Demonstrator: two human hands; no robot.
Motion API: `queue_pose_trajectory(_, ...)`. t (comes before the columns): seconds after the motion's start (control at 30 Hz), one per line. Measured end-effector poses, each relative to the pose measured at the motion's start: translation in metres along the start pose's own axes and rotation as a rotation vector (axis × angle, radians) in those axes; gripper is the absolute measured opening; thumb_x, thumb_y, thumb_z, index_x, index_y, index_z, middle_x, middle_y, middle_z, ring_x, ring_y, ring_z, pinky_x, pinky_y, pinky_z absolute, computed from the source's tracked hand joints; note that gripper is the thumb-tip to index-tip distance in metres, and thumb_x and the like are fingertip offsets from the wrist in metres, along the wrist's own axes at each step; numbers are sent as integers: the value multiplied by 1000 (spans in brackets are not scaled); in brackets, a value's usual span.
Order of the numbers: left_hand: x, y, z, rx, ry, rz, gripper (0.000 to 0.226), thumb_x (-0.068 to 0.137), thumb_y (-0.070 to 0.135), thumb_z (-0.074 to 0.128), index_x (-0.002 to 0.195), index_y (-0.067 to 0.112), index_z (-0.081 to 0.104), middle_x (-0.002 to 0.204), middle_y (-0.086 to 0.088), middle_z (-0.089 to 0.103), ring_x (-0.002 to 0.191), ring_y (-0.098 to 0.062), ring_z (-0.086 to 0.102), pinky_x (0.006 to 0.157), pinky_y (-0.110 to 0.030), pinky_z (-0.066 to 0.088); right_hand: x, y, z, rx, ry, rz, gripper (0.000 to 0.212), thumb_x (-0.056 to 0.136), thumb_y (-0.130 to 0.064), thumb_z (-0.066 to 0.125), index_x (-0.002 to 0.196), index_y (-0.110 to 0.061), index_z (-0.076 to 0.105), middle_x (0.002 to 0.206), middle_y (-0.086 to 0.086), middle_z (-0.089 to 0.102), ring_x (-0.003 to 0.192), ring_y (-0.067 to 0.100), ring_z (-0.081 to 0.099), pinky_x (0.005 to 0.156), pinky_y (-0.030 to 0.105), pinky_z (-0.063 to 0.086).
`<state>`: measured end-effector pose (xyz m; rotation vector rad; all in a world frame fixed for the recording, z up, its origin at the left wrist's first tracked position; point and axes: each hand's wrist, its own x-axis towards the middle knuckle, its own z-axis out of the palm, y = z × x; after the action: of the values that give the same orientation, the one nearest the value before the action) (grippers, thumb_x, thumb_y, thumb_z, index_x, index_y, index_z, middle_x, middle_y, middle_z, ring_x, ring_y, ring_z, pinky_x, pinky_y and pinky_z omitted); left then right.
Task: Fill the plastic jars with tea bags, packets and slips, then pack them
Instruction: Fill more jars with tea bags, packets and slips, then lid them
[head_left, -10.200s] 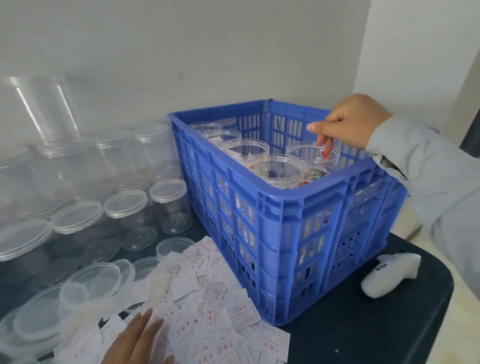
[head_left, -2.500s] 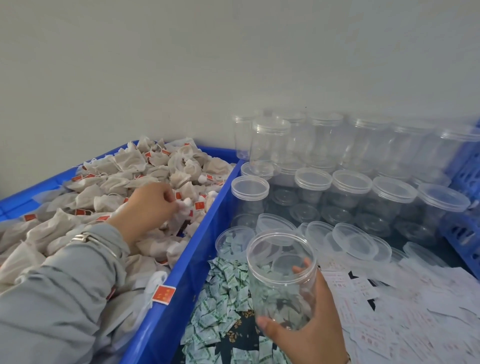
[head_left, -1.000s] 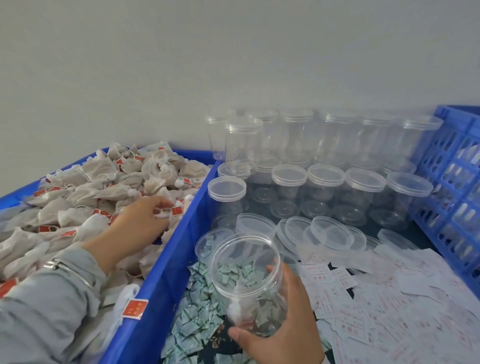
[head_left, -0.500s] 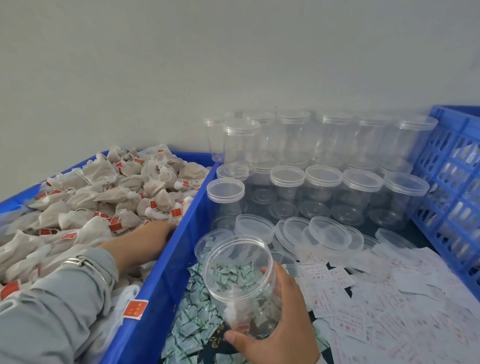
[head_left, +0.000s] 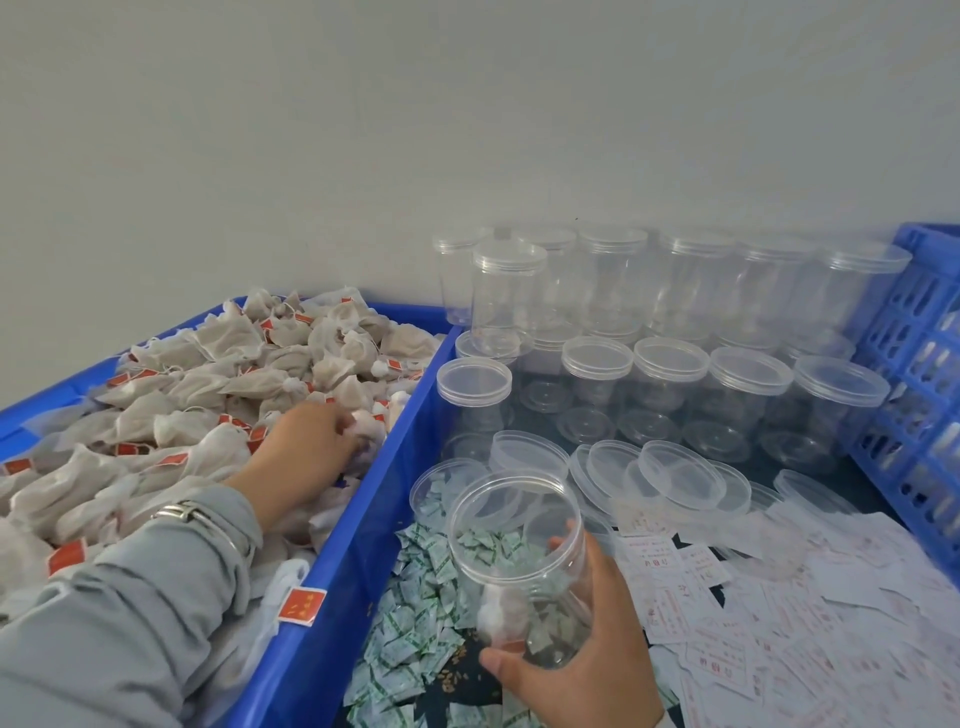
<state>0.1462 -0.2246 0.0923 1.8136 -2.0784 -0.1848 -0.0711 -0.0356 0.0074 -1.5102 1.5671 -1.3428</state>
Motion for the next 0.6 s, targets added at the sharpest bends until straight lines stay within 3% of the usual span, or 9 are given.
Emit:
queue_pose_trajectory(0.1, -3, 6, -14, -258, 79, -87, 15, 92, 29, 56, 85, 17, 62, 73, 1, 66, 56, -15, 60, 48, -26, 43, 1, 2, 0, -3, -22, 5, 117, 35, -61, 84, 136, -49, 26, 129, -27, 46, 123, 1, 47, 99, 38, 48)
queue_pose_trajectory(0.17, -7, 14, -24, -576, 78, -122, 11, 92, 25, 58, 91, 16, 64, 81, -3, 69, 62, -15, 65, 62, -35, 55, 2, 2, 0, -26, -36, 9, 121, 36, -64, 82, 140, -42, 25, 131, -26, 43, 125, 0, 44, 103, 38, 44)
queue_pose_trajectory(0.2, -11, 19, -29, -763, 60, -132, 9, 92, 21, 59, 91, 13, 64, 82, -3, 69, 64, -13, 66, 65, -34, 57, 4, 2, 0, -39, -46, 8, 123, 37, -65, 81, 142, -39, 23, 133, -25, 41, 127, 1, 42, 105, 38, 42)
queue_pose_trajectory(0.27, -19, 34, -38, -1083, -10, -126, 5, 90, 13, 59, 88, 9, 62, 75, -1, 69, 61, -8, 66, 57, -22, 56, 5, 0, 0, -56, -71, -2, 124, 40, -65, 79, 144, -34, 18, 138, -23, 37, 131, 2, 37, 109, 37, 37)
queue_pose_trajectory(0.33, -30, 49, -43, -1268, -76, -98, 5, 89, 6, 57, 87, 10, 59, 65, 3, 68, 59, -7, 66, 53, -18, 53, 5, -1, 0, -56, -67, -1, 123, 43, -62, 82, 145, -33, 19, 139, -23, 38, 131, 1, 37, 109, 34, 37)
queue_pose_trajectory(0.43, -45, 63, -45, -1351, -150, 45, 33, 88, -10, 49, 98, 19, 58, 64, 3, 66, 59, -8, 65, 54, -21, 53, 4, -1, -1, -65, -55, -4, 121, 46, -55, 86, 145, -34, 19, 137, -25, 38, 130, -1, 38, 109, 28, 36)
queue_pose_trajectory(0.53, -61, 73, -46, -1260, -242, 241, 68, 81, -24, 44, 96, 37, 70, 83, 4, 71, 74, -9, 69, 63, -22, 55, 4, 1, 0, -68, -26, -11, 114, 49, -49, 88, 141, -41, 22, 138, -29, 35, 130, -7, 34, 110, 25, 33)
queue_pose_trajectory(0.6, -70, 77, -44, -1040, -238, 354, 64, 75, -20, 55, 87, 41, 72, 93, 6, 71, 79, -7, 69, 68, -20, 55, 3, 2, 0, -48, -7, 8, 110, 47, -48, 89, 135, -47, 24, 137, -30, 35, 128, -9, 35, 109, 26, 36)
